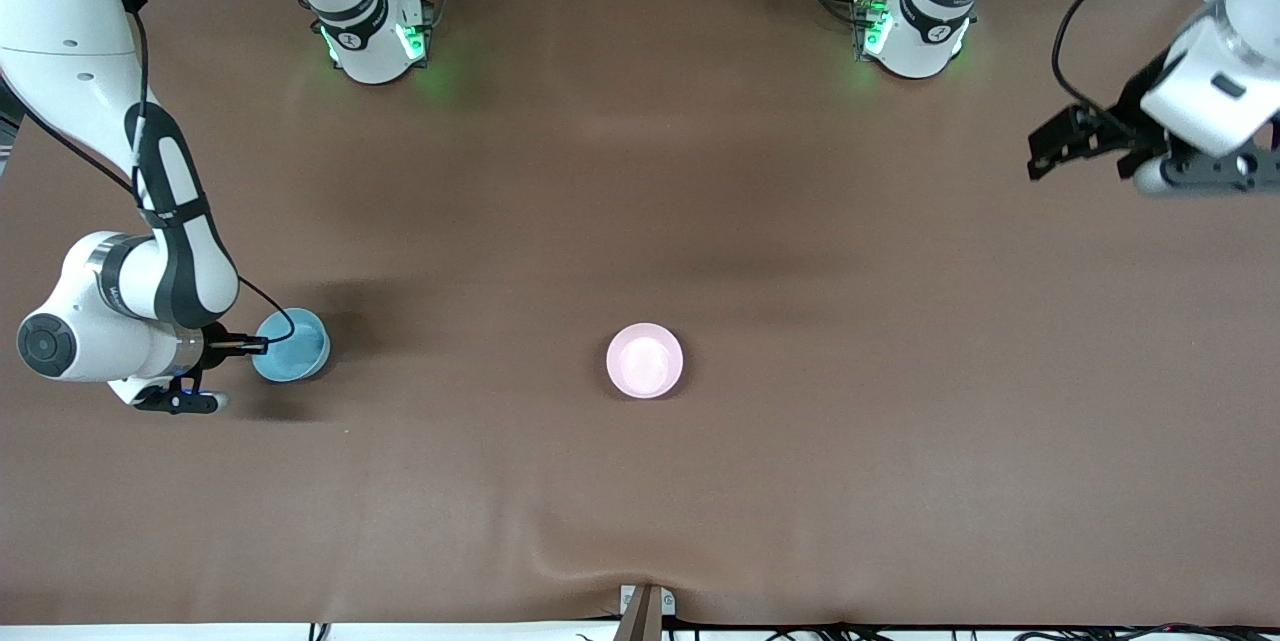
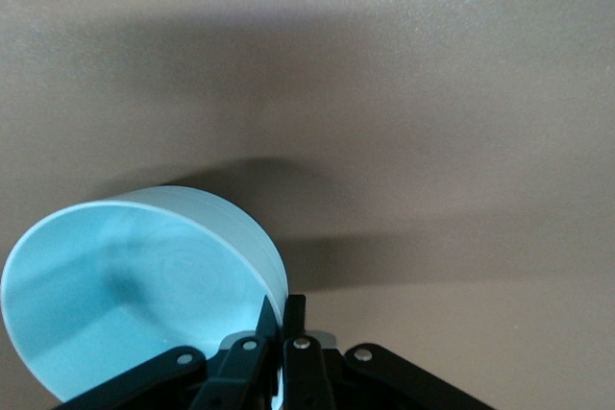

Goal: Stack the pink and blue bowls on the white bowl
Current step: 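Release and raise the left gripper while the right gripper grasps the blue bowl, then carry the blue bowl with the right gripper over the pink bowl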

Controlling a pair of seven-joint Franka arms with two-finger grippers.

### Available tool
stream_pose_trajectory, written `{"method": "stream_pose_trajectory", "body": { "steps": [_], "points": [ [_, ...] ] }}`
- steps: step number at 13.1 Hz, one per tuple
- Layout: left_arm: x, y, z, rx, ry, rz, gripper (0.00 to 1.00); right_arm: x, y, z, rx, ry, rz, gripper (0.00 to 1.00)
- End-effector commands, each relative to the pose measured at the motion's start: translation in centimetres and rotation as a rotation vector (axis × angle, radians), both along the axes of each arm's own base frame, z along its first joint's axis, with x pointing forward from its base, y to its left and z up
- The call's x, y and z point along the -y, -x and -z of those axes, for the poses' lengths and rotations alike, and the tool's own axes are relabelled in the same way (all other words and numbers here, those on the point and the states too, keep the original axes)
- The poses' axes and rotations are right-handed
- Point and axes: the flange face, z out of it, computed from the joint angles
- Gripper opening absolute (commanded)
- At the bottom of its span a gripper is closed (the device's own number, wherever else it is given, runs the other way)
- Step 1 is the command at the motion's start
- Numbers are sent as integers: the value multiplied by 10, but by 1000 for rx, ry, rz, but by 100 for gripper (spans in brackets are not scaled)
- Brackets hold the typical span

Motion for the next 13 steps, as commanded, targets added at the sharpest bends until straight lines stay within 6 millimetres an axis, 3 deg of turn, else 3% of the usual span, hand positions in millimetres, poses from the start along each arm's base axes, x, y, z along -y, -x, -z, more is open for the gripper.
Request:
{"method": "stream_pose_trajectory", "body": {
  "steps": [1, 3, 5, 6, 10, 13],
  "points": [
    [-19, 0, 3, 8, -2, 36, 100, -18, -11, -18, 43, -14, -19, 0],
    [-29, -17, 1, 19, 0, 5, 100, -40, -18, -33, 35, -45, -42, 0],
    [-33, -21, -2, 28, -1, 8, 100, -62, -21, -43, 16, -137, 36, 0],
    [-45, -21, -3, 28, -1, -5, 100, -75, -25, -53, 25, -165, 62, 0],
    [-49, -24, 3, 17, 5, -10, 100, -166, -38, -86, 74, -181, -27, 0],
    [-51, -25, 4, 11, 10, -36, 100, -218, -37, -95, 65, -184, 40, 0]
  ]
}}
